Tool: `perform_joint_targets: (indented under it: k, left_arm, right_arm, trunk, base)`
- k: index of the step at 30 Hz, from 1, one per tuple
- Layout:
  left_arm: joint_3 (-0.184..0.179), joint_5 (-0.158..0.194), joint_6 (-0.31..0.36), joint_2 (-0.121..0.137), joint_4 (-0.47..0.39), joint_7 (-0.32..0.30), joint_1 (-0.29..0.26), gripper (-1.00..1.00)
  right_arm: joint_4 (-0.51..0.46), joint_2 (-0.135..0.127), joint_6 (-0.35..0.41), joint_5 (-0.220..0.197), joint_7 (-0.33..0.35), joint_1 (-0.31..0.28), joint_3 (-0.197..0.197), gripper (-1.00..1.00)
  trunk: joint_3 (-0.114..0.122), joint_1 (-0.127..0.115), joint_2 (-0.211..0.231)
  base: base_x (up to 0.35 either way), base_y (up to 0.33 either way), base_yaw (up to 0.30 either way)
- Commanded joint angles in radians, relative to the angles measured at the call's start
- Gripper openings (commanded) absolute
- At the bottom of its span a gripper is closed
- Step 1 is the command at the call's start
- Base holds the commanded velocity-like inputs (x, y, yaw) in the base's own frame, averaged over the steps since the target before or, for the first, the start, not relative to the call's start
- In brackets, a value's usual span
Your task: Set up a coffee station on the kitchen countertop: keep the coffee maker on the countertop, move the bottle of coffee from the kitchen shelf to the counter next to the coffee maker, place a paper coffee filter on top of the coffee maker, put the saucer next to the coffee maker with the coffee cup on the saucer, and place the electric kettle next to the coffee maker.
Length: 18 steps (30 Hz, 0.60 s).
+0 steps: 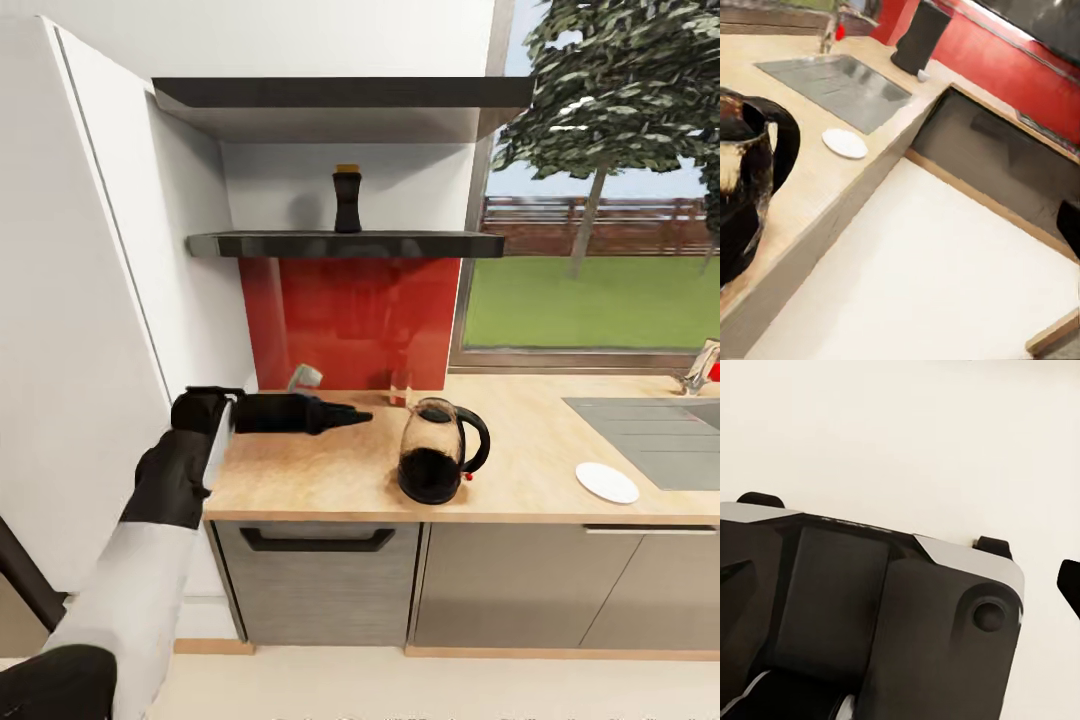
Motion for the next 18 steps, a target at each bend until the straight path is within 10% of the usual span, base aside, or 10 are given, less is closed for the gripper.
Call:
perform_joint_targets:
  k: [1,7,14,16,17,18]
  left_arm:
    - [-0.007,-0.006,0.019,-0.033,0.075,0.004,-0.218,1.0]
    - [-0.002,-0.003,0.02,-0.082,0.457,0.166,-0.67,1.0]
    - [0.004,-0.003,0.014,-0.087,0.64,0.303,-0.945,1.0]
    - [0.006,-0.002,0.008,-0.092,0.659,0.414,-0.995,1.0]
    - [0.008,0.01,-0.027,-0.109,0.66,0.625,-1.027,1.0]
    - [0.008,0.016,-0.04,-0.111,0.659,0.661,-1.029,1.0]
  right_arm:
    - [-0.001,0.0,-0.006,0.003,0.001,-0.001,0.008,1.0]
    - [-0.001,0.001,-0.043,0.005,0.001,-0.001,0.009,1.0]
    - [0.0,0.005,-0.046,0.005,0.001,-0.001,0.009,1.0]
    - [0.0,0.007,-0.045,0.005,0.001,-0.001,0.009,1.0]
    - [0.001,0.007,-0.045,0.007,0.001,-0.001,0.008,1.0]
    - [0.001,0.007,-0.045,0.007,0.0,-0.001,0.008,1.0]
  trunk:
    - [-0.002,0.0,-0.003]
    - [-0.002,0.0,-0.003]
    - [-0.002,0.0,-0.003]
    - [-0.002,0.0,-0.003]
    - [-0.002,0.0,-0.003]
    - [-0.002,0.0,-0.003]
  base:
    - [0.0,0.0,0.0]
    - [0.0,0.0,0.0]
    - [0.0,0.0,0.0]
    - [0.0,0.0,0.0]
    - [0.0,0.0,0.0]
    - [0.0,0.0,0.0]
